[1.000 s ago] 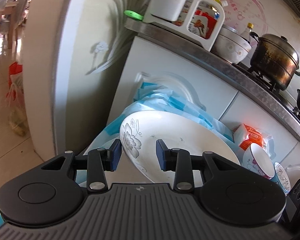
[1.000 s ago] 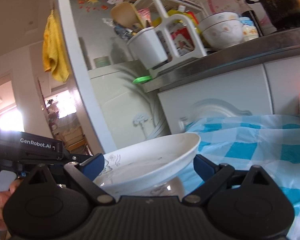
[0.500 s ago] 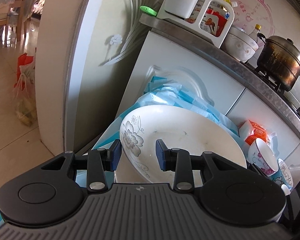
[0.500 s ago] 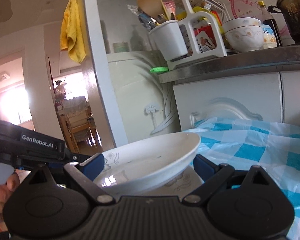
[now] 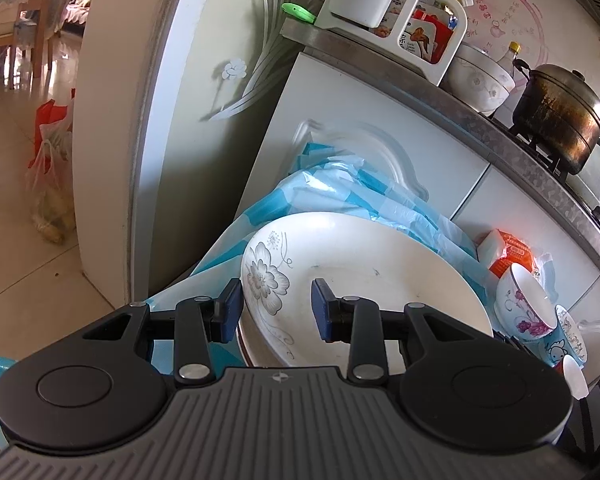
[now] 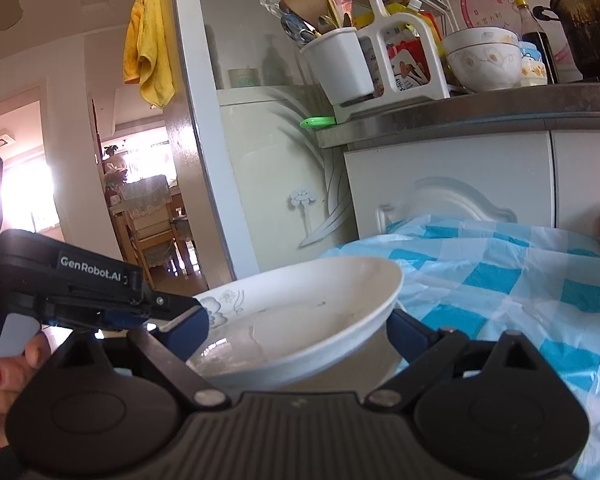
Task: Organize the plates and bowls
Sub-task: 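Lift the small plate with the right gripper and carry it toward the plate stack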
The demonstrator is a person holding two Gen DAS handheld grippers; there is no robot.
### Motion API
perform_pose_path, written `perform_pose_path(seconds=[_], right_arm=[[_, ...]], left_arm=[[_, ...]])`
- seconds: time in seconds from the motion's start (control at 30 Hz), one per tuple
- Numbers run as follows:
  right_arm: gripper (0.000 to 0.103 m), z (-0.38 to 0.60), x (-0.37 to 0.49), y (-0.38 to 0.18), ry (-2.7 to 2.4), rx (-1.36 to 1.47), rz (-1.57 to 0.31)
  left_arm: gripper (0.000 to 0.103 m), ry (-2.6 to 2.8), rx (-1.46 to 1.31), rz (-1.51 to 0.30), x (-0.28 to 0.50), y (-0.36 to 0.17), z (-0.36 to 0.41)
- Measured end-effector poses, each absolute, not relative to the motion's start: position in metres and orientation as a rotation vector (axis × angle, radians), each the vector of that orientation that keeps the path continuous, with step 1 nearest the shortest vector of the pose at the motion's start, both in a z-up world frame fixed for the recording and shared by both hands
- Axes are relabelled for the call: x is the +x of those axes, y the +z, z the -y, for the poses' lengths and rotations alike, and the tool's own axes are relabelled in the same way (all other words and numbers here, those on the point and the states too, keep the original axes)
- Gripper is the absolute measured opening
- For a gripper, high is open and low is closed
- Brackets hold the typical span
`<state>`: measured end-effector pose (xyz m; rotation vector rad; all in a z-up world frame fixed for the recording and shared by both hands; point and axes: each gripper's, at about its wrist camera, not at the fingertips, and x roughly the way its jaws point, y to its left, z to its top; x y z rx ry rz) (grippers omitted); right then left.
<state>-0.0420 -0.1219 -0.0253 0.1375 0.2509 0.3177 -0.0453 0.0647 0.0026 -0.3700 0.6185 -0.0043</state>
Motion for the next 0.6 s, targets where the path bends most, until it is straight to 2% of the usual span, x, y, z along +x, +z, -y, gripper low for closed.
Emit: perform_pose_path(seconds=[0.47, 0.6], right_arm=[[0.097, 0.109, -0.053, -0.025, 0.290, 0.087, -0.273], [0.103, 0.103, -0.055, -0.025, 0.251, 0.060, -0.279]], left_arm=[[0.038, 0.000, -0.373, -0.612, -0.047, -0.003, -0.066], [0.038, 0.001, -0.366, -0.604, -0.048, -0.003, -0.066]])
